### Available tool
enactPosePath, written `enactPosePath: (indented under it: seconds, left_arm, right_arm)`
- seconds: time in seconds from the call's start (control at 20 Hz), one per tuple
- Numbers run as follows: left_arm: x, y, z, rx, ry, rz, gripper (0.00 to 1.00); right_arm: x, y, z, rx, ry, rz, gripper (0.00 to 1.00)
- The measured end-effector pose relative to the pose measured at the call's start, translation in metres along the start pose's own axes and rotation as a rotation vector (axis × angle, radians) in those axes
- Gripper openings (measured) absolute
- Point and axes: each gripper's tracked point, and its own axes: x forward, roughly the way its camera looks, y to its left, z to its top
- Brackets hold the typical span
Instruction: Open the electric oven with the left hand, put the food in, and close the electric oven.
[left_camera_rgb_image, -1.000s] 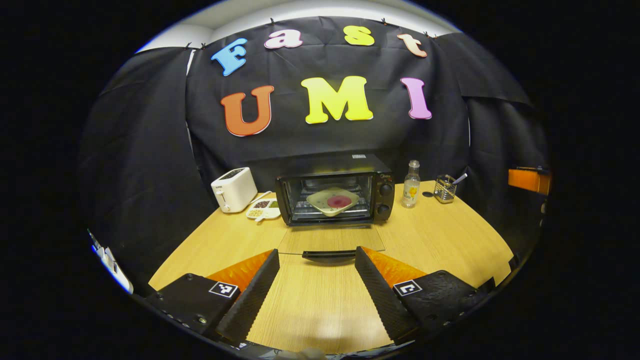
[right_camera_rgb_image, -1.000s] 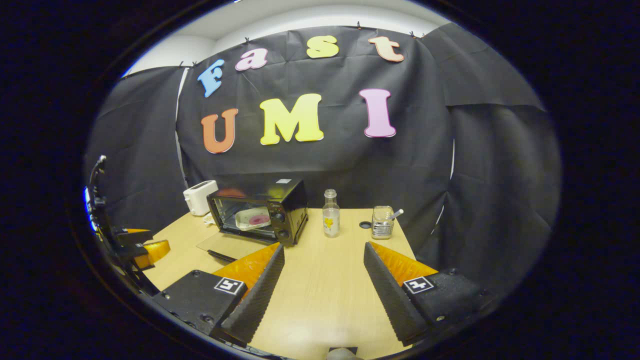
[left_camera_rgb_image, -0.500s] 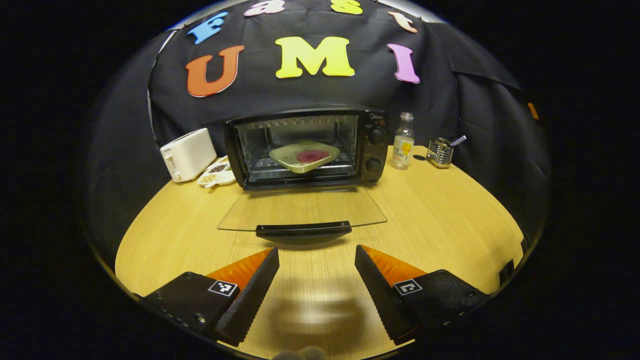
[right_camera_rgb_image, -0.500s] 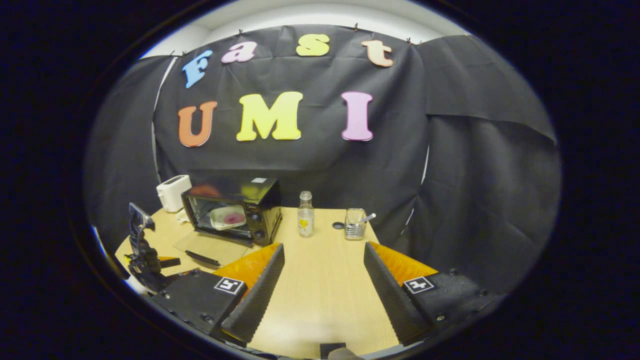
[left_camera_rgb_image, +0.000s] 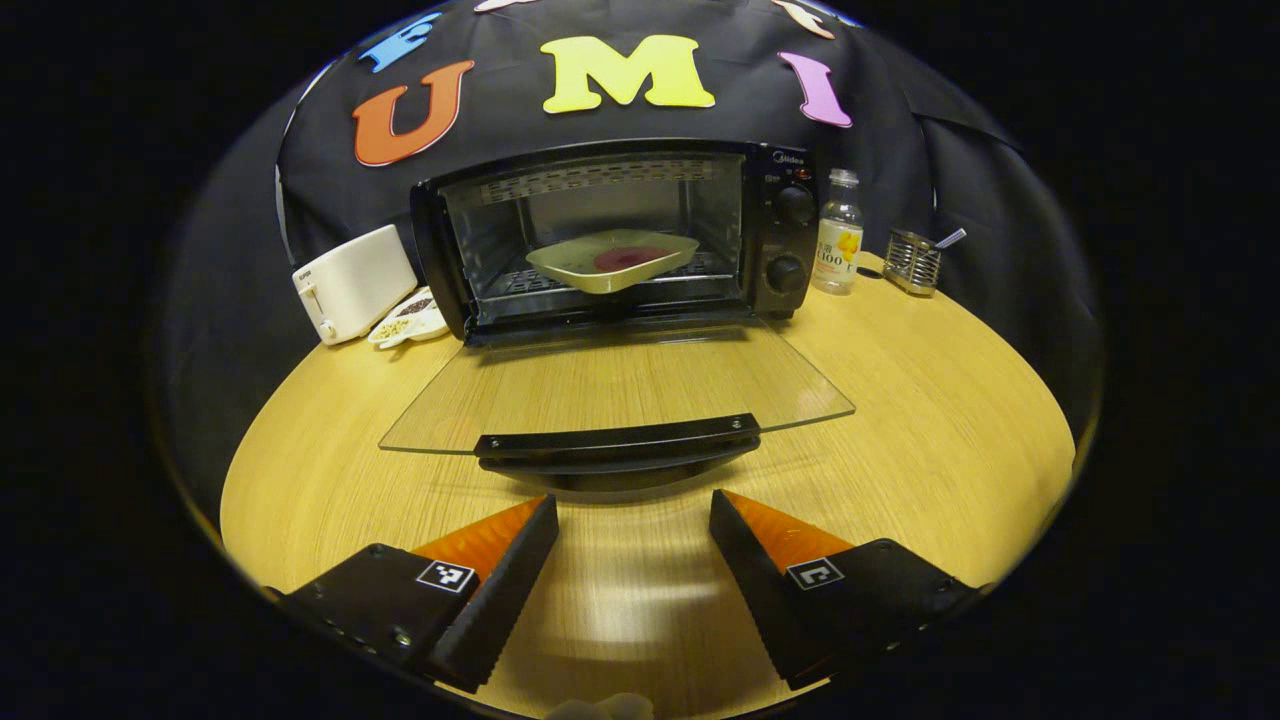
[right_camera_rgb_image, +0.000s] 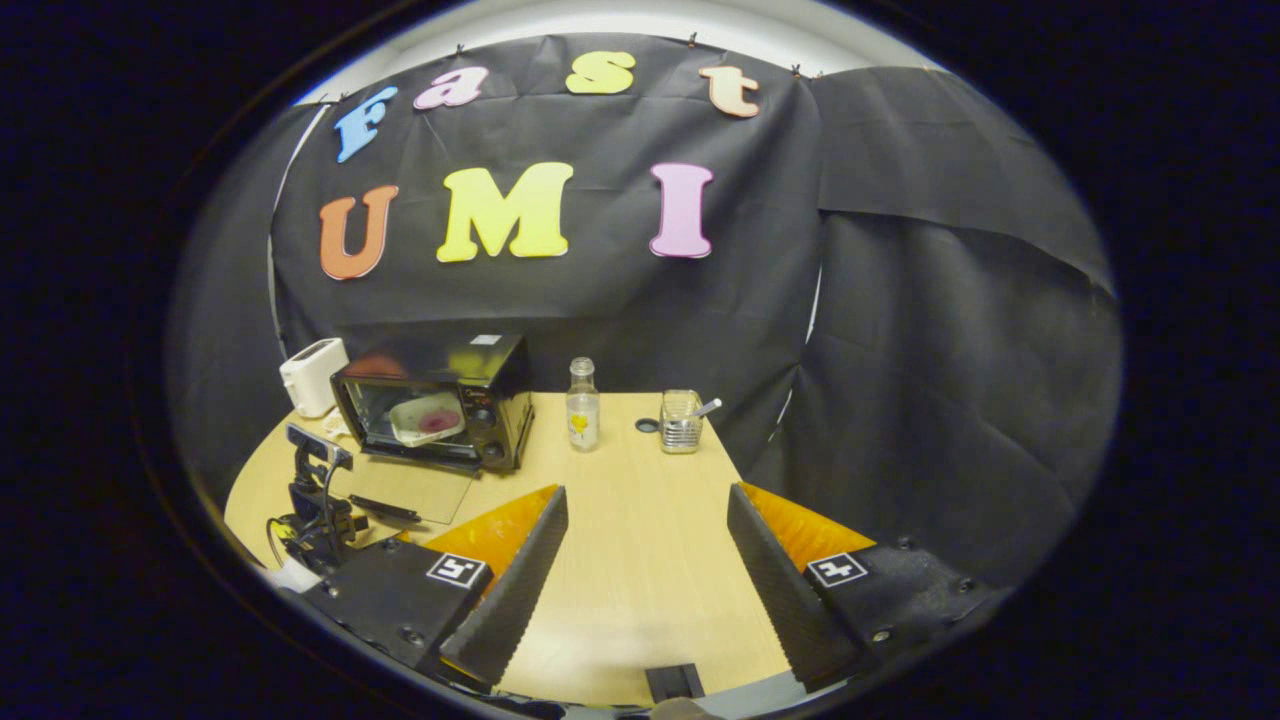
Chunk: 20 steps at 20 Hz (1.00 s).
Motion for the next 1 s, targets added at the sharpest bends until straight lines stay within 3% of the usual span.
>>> enactPosePath:
  seconds: [0.7, 1.0]
  left_arm:
    - [-0.008, -0.002, 0.028, -0.073, -0.026, -0.025, 0.98]
    - [-0.016, 0.009, 0.055, -0.031, -0.072, -0.009, 0.98]
  right_arm:
    - [-0.006, 0.006, -0.003, 0.034, 0.001, -0.002, 1.0]
    - [-0.007, 0.012, -0.013, 0.089, 0.006, 0.01, 1.0]
